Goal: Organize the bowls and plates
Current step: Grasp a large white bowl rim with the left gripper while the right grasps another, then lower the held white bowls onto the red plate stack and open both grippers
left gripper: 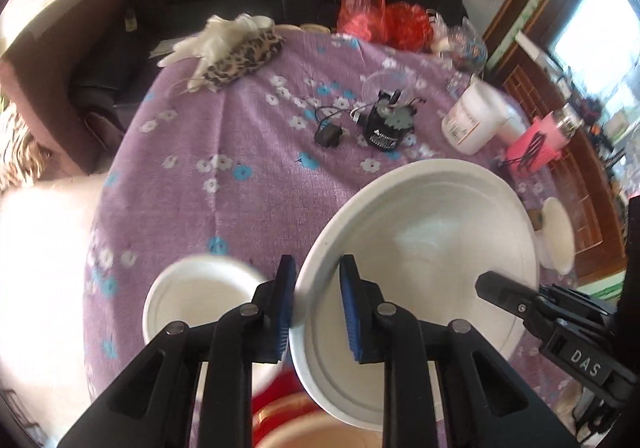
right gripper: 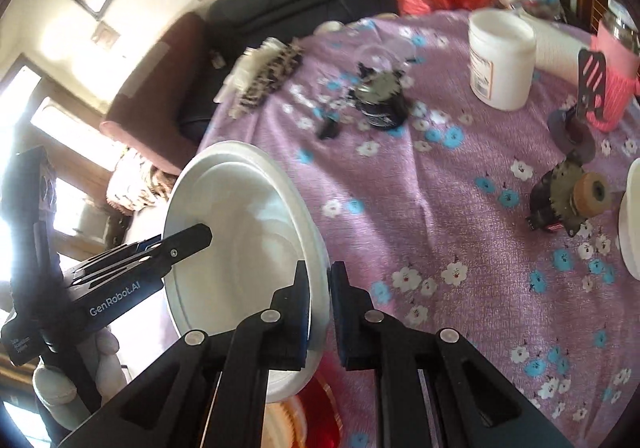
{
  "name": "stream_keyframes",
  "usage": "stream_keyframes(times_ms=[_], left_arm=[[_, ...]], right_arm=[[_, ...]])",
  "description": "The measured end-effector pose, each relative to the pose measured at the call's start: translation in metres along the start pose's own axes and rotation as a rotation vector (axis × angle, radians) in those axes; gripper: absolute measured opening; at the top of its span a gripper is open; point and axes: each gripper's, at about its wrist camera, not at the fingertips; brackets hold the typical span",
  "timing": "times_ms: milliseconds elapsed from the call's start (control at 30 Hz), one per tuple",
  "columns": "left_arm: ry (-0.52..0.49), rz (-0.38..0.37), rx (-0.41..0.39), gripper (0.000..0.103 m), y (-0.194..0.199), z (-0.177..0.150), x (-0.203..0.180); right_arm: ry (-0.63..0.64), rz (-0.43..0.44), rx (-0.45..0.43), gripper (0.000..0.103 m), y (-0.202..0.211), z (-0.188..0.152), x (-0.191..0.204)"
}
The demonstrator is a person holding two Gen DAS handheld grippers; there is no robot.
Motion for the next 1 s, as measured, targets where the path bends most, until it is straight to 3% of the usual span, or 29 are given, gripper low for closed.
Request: stream_keyframes(times_ms=[100, 367, 600, 867, 933, 1000], left_arm=[[0.052, -0.008, -0.013, 0.020, 0.027, -0.022, 0.008], [0.182, 0.078, -0.004, 0.020, 0.069, -0.099, 0.023], [0.255, 0.114, 0.054, 0.020, 0.059, -0.148, 0.033], [0.275, 0.115, 0.098, 0.020, 0.042, -0.165, 0.035], [0.276, 0.124, 0.098, 0.026, 0.042, -0.166, 0.036], [0.293, 0.118, 0.095, 0.041, 0.042, -0.165, 0.040]], right_arm=[[0.033, 0.055, 0.033, 0.012, 0.014, -0.015, 0.013], [0.107, 0.126, 0.143, 0.012, 0.016, -0.066, 0.043], [0.122, 0.101, 0.236, 0.012, -0.008, -0.099, 0.043], [0.167, 0.019, 0.248, 0.013, -0.018, -0.111, 0.044], [0.166, 0.009, 0.244, 0.013, -0.018, -0.110, 0.044], [0.154, 0.001, 0.244, 0.026, -0.017, -0.109, 0.042]])
Point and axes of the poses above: each gripper's, at about its wrist camera, not at the fingertips, and y roughly against the way its jaws point, x to its left, z to its top, and after that the axes turned 4 degrees about -y, right-handed
